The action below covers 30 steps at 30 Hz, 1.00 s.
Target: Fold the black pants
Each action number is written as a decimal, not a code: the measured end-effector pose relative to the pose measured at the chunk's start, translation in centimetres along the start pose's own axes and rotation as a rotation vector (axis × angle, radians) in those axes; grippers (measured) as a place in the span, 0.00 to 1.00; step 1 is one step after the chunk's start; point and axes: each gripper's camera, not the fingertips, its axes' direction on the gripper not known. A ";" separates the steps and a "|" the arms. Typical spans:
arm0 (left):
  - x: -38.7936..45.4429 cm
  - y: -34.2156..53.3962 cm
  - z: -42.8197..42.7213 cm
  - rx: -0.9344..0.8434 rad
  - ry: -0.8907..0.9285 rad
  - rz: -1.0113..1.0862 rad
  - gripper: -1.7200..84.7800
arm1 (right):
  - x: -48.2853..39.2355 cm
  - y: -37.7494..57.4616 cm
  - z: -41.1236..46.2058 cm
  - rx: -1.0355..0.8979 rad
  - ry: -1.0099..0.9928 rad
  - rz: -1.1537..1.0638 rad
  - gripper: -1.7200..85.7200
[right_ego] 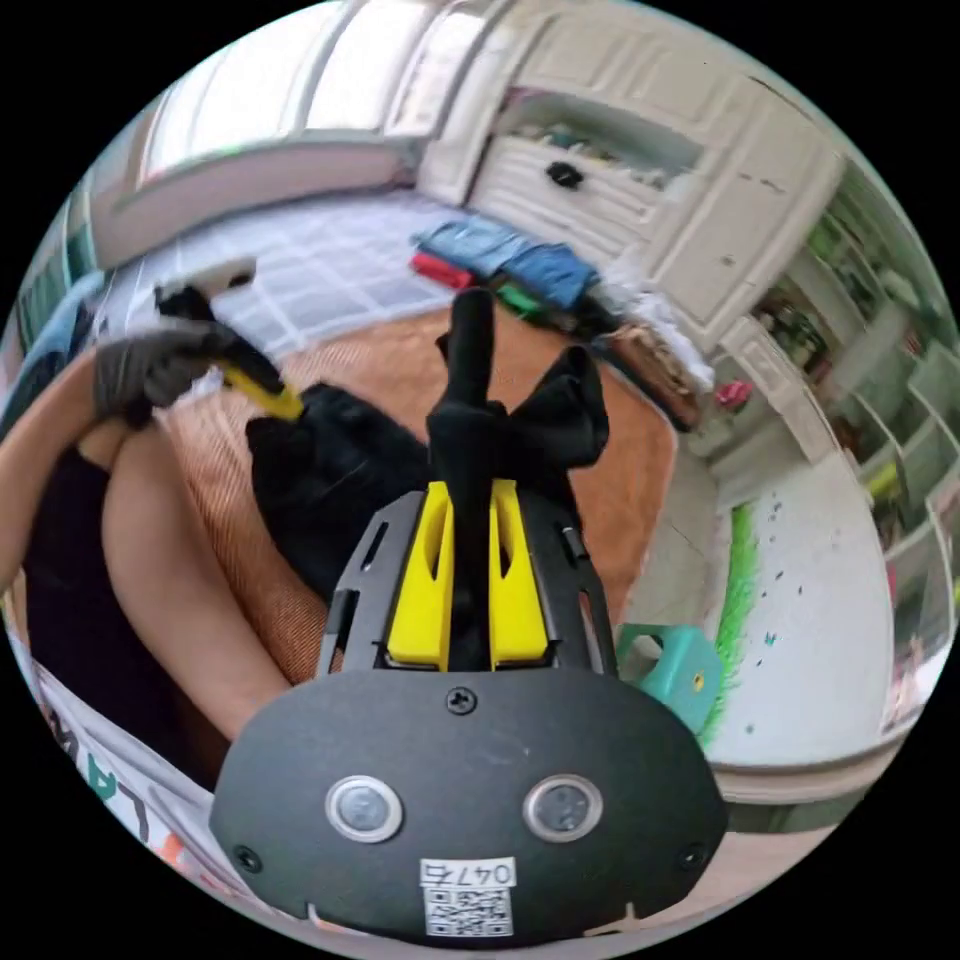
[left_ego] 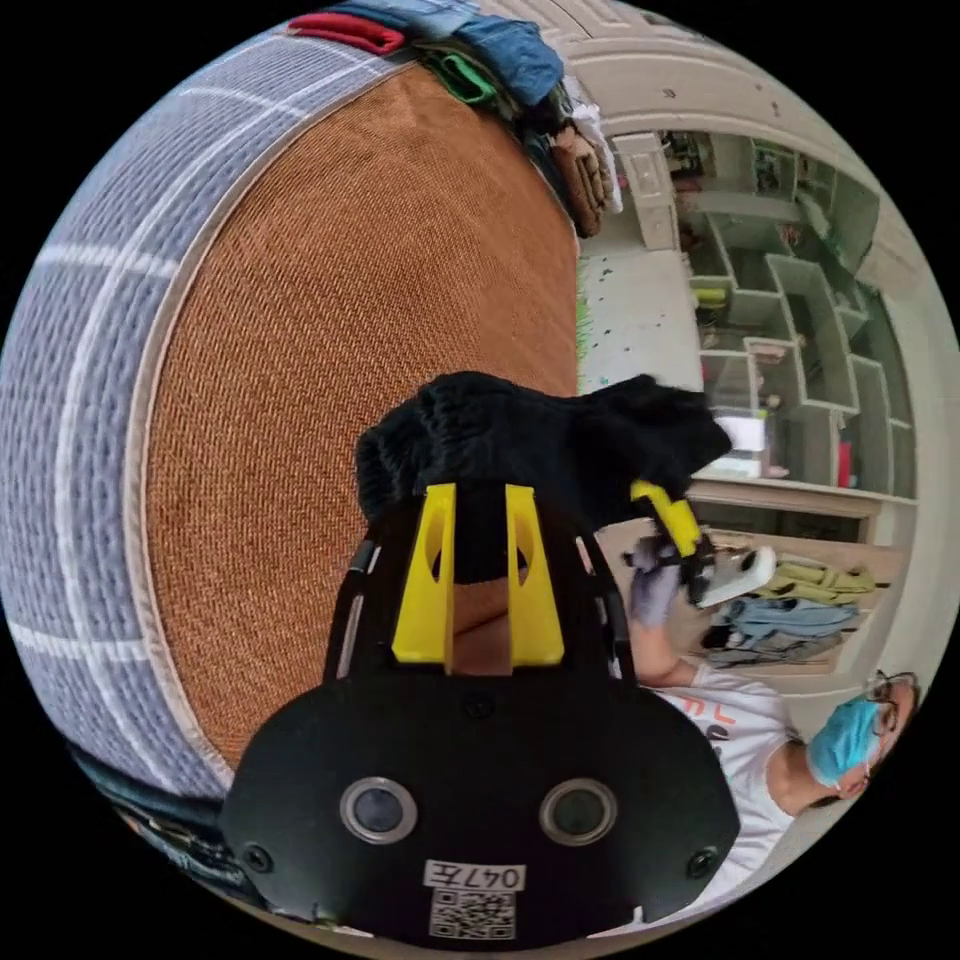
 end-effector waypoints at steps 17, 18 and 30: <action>9.7 2.5 -2.1 0.098 -0.062 0.289 0.14 | 4.7 0.3 -0.4 -0.089 -0.283 0.162 0.05; 11.0 2.6 -1.8 0.102 -0.091 0.315 0.15 | 5.8 0.7 -0.1 -0.106 -0.269 0.212 0.05; 18.7 2.1 5.9 -0.079 -0.322 0.355 0.02 | 5.2 -0.3 2.8 -0.155 -0.390 -0.048 0.04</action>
